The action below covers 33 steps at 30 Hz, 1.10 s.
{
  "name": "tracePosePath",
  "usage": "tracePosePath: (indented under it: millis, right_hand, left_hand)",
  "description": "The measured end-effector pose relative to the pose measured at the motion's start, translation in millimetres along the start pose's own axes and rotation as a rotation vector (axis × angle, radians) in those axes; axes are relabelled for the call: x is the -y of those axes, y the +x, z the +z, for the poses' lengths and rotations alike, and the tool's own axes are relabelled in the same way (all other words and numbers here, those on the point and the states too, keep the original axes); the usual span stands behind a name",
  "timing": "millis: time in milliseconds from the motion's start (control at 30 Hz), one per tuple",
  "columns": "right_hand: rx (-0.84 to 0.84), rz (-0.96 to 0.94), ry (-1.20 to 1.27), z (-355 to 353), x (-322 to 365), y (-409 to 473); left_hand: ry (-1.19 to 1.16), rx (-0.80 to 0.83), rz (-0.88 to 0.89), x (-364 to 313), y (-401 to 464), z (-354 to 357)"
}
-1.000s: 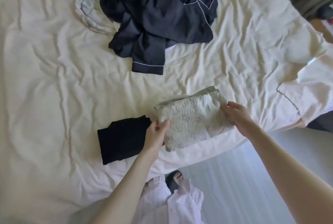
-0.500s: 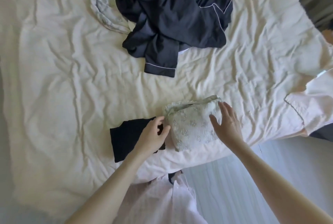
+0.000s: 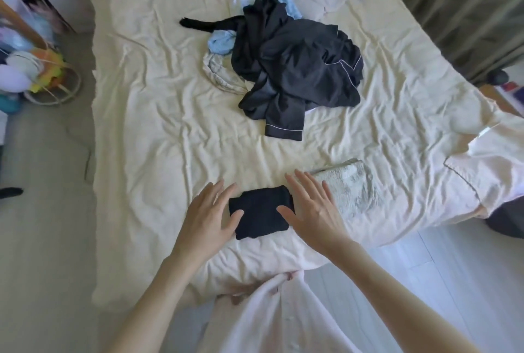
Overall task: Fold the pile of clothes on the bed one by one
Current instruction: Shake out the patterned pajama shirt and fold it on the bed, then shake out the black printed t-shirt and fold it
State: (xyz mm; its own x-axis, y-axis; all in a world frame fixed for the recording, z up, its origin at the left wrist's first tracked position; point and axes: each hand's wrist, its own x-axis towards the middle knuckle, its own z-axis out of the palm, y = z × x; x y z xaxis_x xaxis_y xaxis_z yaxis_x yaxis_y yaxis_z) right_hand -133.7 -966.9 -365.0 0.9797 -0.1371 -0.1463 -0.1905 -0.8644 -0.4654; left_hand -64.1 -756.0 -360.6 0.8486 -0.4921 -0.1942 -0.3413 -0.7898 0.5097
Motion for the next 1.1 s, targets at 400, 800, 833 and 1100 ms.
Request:
tracePosePath:
  millis: [400,800,833,1100]
  right_hand:
    - [0.051,-0.334,0.03,79,171,-91]
    - [0.176,-0.469,0.009,143,333,-79]
    - [0.178,-0.469,0.006,152,349,-75]
    - [0.156,-0.38,0.108,230,495,-47]
  left_hand:
    - [0.042,-0.205,-0.208,107,-208,-79]
    - [-0.035,-0.261,-0.427,238,-321,-147]
    - [-0.04,-0.258,-0.442,255,-327,-155]
    - [-0.026,-0.189,-0.439,402,-363,-241]
